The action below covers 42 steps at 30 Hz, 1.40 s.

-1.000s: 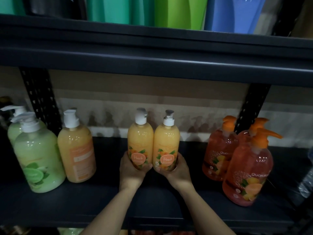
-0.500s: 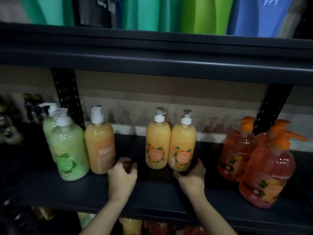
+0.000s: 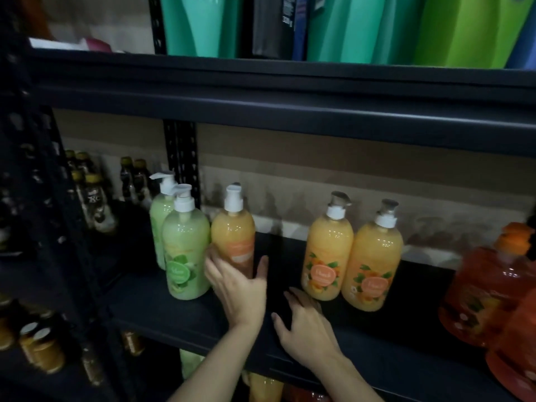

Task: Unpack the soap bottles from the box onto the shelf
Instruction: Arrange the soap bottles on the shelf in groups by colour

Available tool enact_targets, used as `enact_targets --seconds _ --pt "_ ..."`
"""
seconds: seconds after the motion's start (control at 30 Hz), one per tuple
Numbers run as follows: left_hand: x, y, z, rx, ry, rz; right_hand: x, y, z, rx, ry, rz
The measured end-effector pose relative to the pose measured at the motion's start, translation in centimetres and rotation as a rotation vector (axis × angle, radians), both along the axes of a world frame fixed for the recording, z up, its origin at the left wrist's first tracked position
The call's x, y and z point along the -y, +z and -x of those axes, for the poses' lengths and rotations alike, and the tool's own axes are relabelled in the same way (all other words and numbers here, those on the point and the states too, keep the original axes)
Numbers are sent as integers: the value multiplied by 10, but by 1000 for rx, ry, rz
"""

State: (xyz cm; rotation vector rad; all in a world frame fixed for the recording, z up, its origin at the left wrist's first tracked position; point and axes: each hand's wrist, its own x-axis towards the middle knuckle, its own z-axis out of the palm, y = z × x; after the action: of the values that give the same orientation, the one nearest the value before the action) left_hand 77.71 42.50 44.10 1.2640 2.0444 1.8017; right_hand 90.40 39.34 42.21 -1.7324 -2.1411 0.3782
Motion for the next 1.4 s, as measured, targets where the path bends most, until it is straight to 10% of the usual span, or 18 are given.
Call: enact_targets --seconds 0.33,1.4 --pt "-39 6 -12 109 213 17 -5 -5 0 82 -25 -74" --pt "63 -9 -100 -141 -361 -128 58 3 -133 196 -177 3"
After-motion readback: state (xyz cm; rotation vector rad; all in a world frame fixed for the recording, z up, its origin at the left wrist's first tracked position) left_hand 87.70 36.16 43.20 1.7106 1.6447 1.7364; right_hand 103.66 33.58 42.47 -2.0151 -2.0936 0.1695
